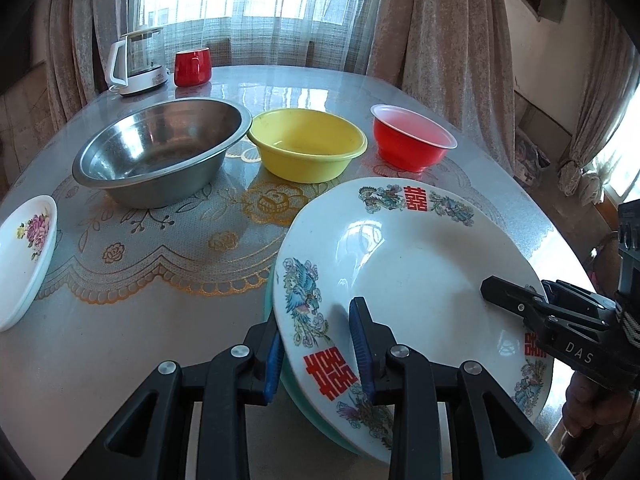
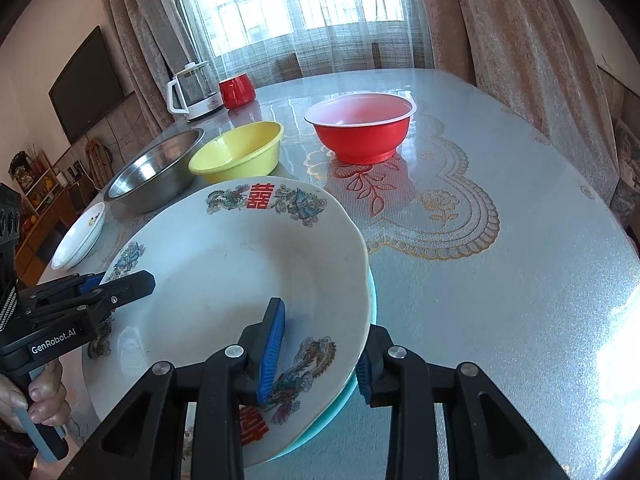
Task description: Organize plates and bowls
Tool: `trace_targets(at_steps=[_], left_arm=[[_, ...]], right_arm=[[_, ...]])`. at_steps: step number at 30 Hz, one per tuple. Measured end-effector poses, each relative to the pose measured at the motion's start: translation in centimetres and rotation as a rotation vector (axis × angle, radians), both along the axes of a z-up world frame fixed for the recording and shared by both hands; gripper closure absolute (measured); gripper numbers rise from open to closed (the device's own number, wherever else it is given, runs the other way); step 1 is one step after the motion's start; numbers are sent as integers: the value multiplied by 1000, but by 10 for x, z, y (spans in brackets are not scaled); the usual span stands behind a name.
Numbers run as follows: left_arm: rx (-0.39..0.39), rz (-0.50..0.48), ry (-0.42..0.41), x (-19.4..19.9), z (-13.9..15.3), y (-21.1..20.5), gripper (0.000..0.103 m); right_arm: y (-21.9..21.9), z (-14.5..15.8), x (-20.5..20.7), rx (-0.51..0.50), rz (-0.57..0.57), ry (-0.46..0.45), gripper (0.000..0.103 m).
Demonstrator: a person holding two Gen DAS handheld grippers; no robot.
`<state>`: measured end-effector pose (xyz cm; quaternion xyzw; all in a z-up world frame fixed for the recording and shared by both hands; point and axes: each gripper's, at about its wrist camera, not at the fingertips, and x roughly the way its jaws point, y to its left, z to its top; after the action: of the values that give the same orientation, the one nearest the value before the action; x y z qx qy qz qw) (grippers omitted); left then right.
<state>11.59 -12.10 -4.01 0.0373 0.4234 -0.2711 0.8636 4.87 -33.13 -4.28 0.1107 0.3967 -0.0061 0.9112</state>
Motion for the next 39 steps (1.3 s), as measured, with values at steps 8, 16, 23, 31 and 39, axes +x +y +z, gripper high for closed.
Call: trace_targets(at_steps=[8,16,23,31,39], left_arm=[[47,2,16,-2,4,-4,69],[20,17,71,1,10,1,55],[102,47,-4,-6,14,7,58],[88,26,-2,-13,7,2,67],[91,24,-30,-18,5,-1,68]], right_arm=[[-4,1,-1,40,-20,15,71],[-7,5,-3,105,-22,24,63],[-2,7,-2,75,-20,23,61],[-4,9,-5,70,-20,14,60],[-18,20,-15,67,-73,-14,60]])
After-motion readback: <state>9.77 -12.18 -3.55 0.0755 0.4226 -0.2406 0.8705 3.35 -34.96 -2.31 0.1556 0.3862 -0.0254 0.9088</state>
